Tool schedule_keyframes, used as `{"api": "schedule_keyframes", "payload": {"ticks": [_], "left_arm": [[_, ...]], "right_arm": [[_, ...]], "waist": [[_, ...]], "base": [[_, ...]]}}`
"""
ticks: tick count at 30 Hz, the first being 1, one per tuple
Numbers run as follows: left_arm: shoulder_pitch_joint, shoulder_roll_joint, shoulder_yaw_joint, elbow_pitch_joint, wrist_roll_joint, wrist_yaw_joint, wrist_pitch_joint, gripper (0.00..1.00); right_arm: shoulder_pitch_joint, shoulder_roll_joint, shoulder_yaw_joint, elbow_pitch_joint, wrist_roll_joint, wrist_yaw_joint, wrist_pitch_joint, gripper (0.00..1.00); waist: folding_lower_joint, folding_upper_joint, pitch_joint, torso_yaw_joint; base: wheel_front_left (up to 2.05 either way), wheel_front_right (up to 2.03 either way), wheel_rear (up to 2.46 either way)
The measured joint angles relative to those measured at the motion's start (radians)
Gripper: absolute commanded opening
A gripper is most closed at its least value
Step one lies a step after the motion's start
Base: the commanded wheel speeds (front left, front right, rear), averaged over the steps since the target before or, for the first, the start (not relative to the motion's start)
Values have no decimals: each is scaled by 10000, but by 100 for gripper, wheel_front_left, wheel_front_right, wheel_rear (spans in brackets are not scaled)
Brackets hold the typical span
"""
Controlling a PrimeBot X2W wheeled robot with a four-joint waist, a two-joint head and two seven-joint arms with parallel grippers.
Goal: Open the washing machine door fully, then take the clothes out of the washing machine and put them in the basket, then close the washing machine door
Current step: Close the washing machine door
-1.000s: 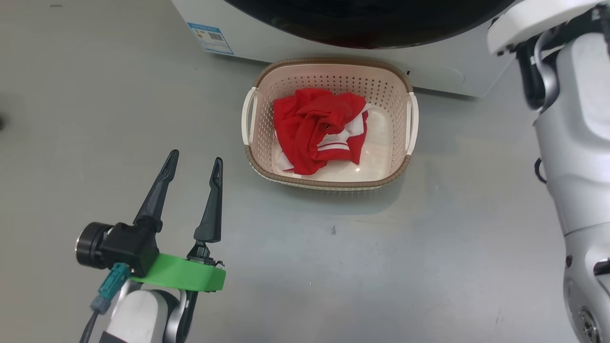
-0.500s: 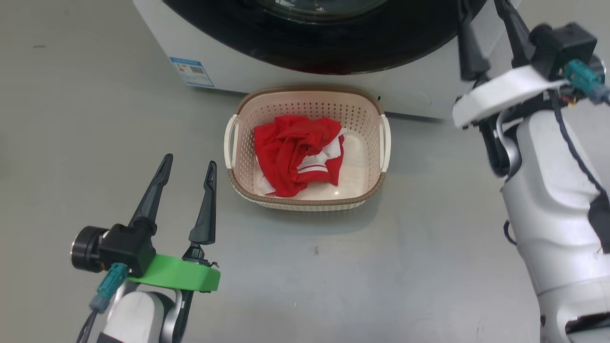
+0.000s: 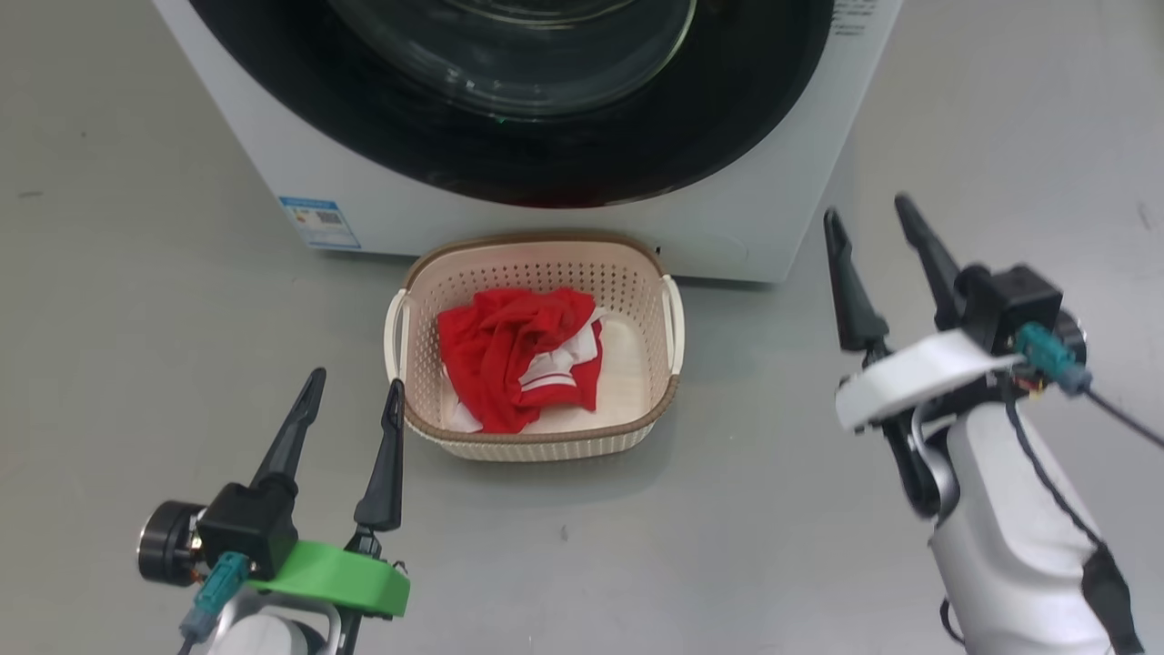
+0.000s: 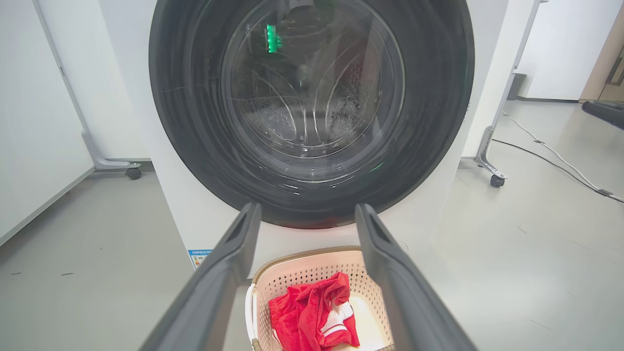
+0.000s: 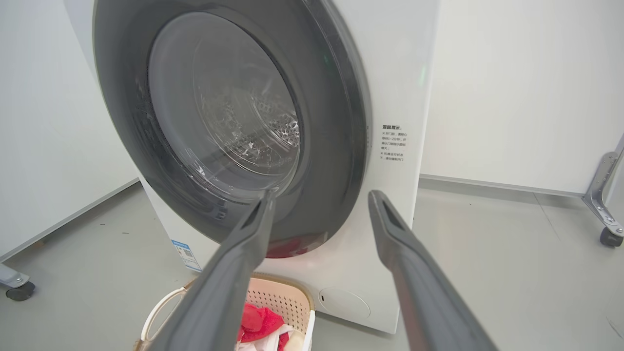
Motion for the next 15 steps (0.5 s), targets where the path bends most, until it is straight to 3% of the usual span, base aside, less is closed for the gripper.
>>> {"api": "schedule_keyframes", "payload": {"ticks": [15], "left_arm": [[1079,163,-23,219,0,96,4,100]], "right_arm": [[3218,88,-65,-1009,234,-453,0,100]], "waist": [[0,0,-1352,-908]], "base": [[0,0,0]]}}
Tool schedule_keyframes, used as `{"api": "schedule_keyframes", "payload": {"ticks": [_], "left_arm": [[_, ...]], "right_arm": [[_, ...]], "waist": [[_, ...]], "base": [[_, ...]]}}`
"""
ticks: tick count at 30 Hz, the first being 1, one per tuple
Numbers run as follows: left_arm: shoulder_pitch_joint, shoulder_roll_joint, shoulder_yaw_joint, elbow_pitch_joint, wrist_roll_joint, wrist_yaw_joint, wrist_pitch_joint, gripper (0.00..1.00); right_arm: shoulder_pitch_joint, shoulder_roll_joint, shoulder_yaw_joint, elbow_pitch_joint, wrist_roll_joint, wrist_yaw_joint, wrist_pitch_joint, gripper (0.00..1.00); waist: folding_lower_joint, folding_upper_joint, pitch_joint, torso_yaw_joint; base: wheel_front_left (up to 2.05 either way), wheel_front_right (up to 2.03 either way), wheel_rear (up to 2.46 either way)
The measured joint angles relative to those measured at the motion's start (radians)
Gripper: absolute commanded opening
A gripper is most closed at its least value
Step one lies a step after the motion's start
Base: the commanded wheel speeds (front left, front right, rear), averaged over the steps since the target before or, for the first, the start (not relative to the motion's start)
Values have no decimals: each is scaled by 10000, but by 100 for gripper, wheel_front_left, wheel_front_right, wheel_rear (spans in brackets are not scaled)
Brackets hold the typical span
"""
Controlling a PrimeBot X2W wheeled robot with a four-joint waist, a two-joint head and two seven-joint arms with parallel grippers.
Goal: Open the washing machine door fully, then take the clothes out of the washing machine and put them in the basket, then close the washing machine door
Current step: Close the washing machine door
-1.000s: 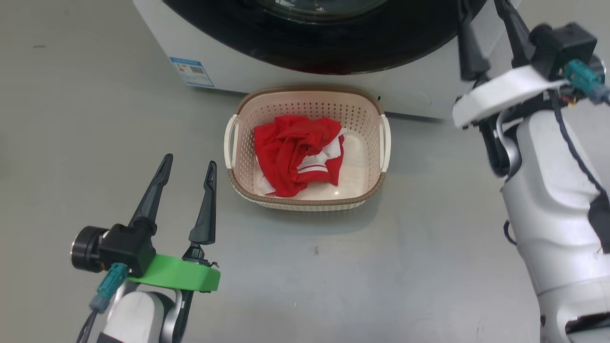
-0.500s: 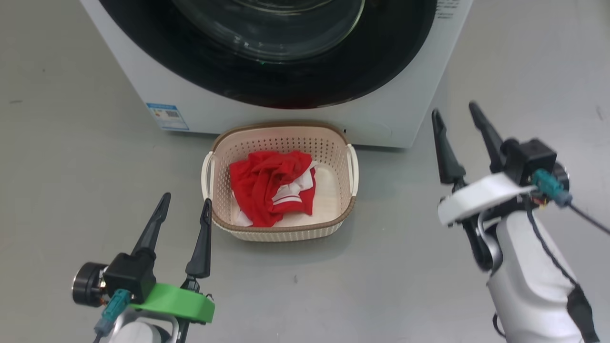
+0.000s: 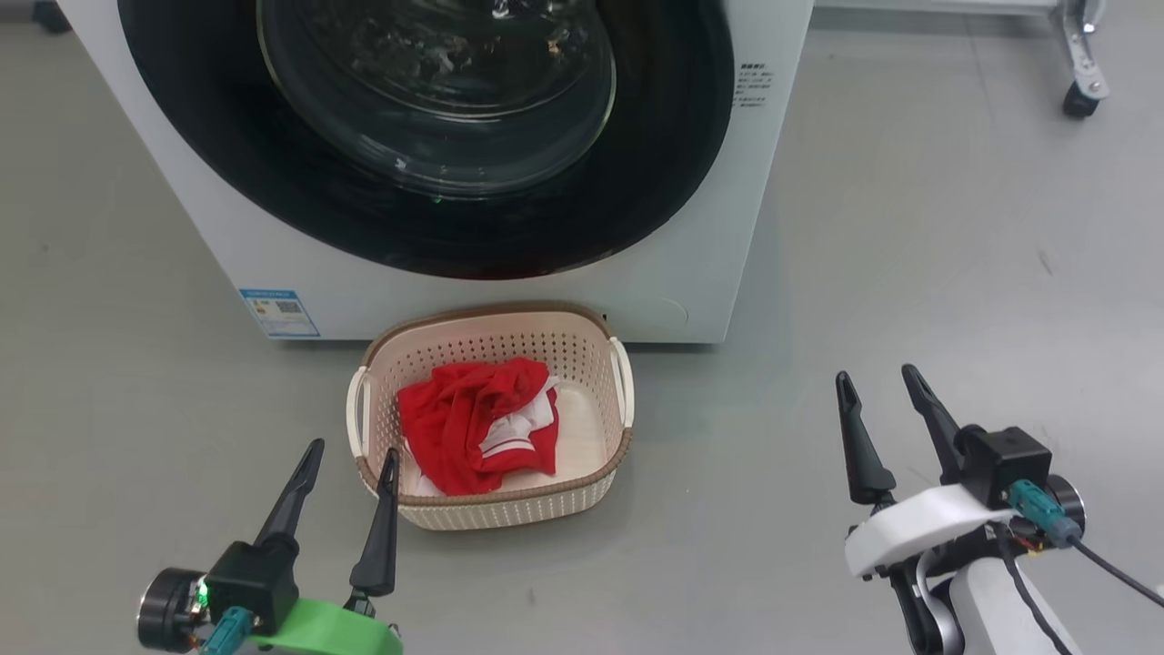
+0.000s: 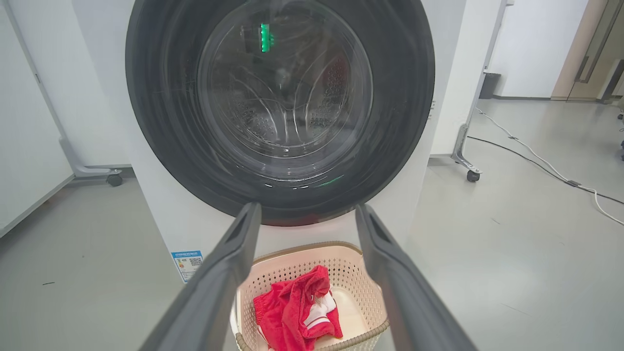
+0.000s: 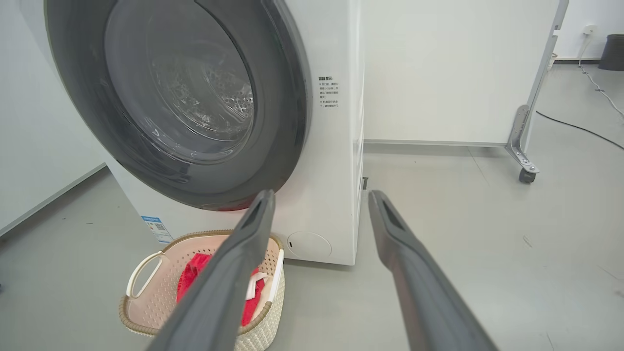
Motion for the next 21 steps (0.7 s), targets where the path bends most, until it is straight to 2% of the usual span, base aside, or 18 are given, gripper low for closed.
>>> {"api": "schedule_keyframes", "payload": {"ticks": [9,21], "left_arm": [[428,33,36,-42,0,100,13,100],[841,35,-21,-107,0,217,128,100]], "right_arm": [[900,71,217,-531,190,-100,2,100],[1760,102,238,-1168,324,-422,0,100]], "waist": [[0,0,-442,-256],[-1,0,-840,-420]], "base": [[0,0,0],[0,0,0]]}}
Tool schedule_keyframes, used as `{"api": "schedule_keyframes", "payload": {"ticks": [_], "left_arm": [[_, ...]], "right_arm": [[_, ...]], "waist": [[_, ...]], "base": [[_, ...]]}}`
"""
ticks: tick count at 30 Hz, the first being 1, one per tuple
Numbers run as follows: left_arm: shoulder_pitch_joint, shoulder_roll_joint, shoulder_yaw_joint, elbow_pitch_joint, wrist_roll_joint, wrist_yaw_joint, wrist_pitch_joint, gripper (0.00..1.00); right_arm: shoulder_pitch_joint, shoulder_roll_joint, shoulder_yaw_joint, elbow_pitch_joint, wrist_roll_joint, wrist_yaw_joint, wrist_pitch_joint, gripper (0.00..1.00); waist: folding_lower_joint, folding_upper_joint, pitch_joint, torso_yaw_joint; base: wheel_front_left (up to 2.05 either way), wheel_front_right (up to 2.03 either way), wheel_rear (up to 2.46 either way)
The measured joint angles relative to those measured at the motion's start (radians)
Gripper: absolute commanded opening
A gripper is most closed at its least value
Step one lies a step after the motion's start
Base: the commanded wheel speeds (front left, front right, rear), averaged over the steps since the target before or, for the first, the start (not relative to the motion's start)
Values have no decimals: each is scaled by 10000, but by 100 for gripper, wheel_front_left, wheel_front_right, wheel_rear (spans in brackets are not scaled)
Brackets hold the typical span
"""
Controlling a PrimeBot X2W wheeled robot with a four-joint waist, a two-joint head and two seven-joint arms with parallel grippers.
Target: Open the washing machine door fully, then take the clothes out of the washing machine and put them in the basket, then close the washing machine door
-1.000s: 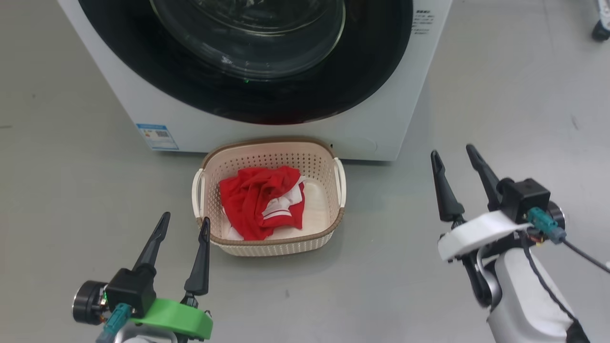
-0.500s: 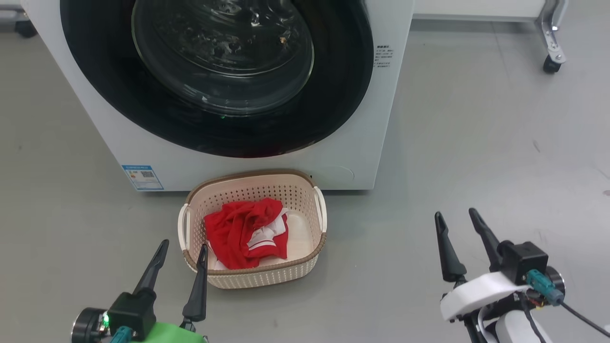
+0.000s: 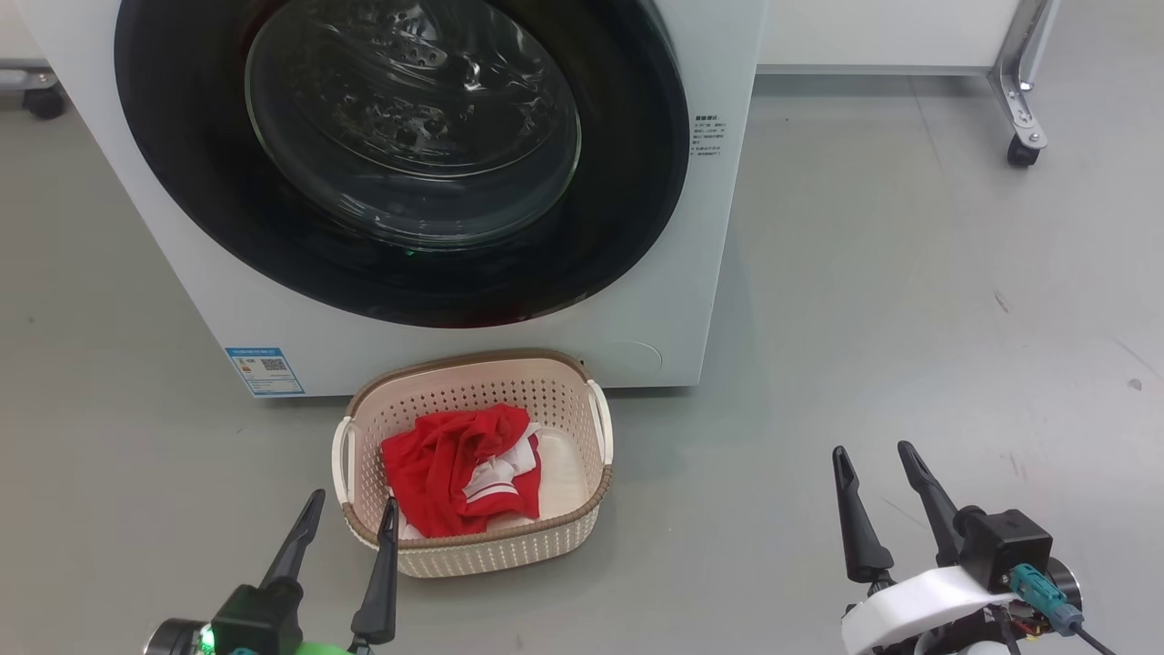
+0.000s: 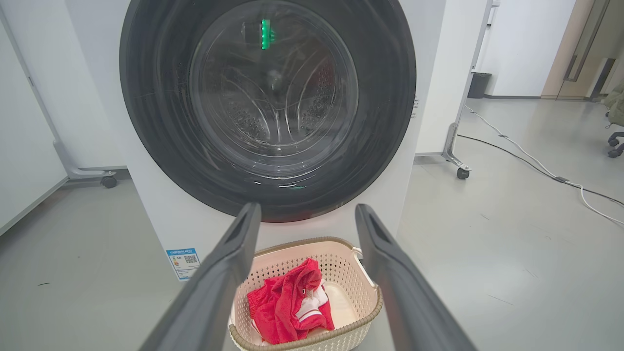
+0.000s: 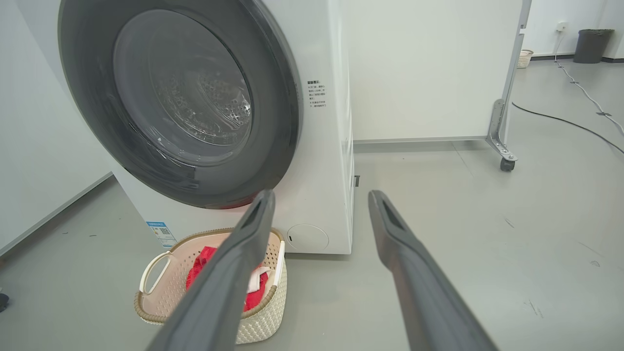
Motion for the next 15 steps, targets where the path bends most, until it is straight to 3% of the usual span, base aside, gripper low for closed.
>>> {"api": "schedule_keyframes", "payload": {"ticks": [15], "left_arm": [[110,12,-21,-236,0,54,102,100]], "right_arm": [[317,12,90,-523,12,-188,0,100]], "waist": [[0,0,-110,-18]], "base": [[0,0,0]]}}
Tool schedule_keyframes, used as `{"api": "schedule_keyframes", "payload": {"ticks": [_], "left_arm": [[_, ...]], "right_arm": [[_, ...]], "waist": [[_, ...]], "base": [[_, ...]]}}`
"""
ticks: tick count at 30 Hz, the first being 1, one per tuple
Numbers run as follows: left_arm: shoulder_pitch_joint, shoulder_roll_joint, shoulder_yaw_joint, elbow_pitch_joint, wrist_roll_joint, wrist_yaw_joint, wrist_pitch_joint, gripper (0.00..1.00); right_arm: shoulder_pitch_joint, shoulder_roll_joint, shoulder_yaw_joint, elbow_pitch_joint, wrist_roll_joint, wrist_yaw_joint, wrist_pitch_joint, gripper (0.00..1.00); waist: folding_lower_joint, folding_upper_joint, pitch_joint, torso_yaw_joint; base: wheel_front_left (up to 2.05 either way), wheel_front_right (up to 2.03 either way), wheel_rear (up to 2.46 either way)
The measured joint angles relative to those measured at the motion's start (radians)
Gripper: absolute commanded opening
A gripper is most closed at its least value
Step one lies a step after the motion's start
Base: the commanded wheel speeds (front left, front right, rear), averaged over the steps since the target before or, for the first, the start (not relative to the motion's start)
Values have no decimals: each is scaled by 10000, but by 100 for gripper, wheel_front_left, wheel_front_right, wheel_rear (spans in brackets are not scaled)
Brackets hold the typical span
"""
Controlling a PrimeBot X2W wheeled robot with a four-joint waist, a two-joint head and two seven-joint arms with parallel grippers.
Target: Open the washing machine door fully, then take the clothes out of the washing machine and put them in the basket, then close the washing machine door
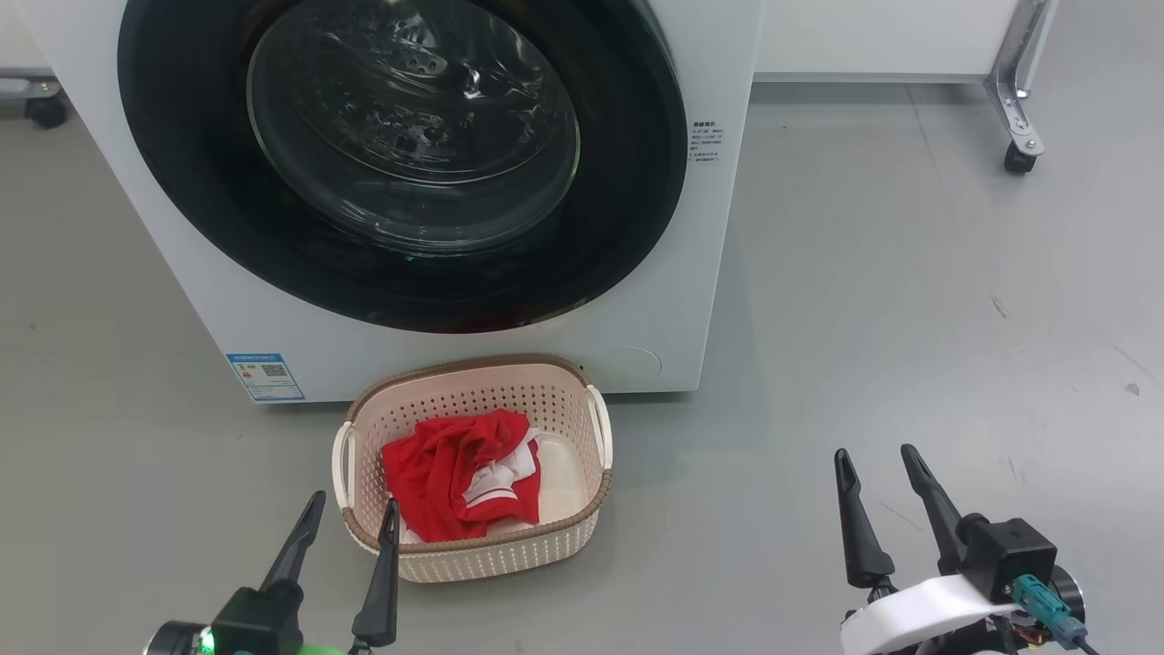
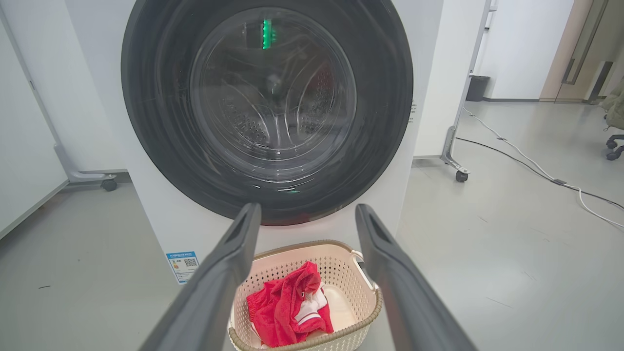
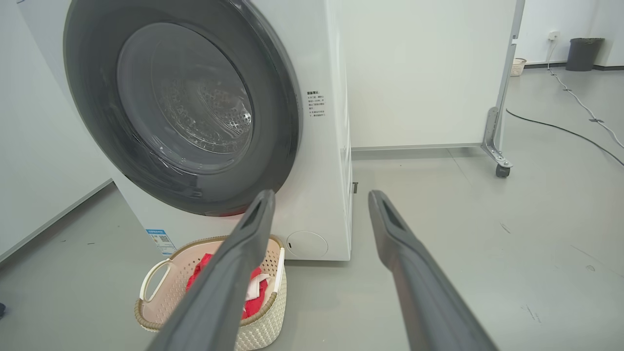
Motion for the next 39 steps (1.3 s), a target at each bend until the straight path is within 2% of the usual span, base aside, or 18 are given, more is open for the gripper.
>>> {"api": "schedule_keyframes", "payload": {"ticks": [10,11,25,39], "left_arm": [[34,13,-12,-115,2,73,90,100],[35,17,-12,-134,2,73,90,0],[364,-198,-157,1162,-105,71,90,0],[390,-207,54,1032,-2054,-100,341,0]], "right_arm": [[152,2,19,-196,0,-94,0,100],[159,2,17,-217,0,-96,0,0],[842,155,84,1001,88,-79,13,0],[840,153,-146,773,1977,25,280,0]], "waist": [[0,0,-2,22],[0,0,-1,27],[0,0,3,29],[0,0,23,-2]], "base": [[0,0,0],[0,0,0],[0,0,0],[0,0,0]]}}
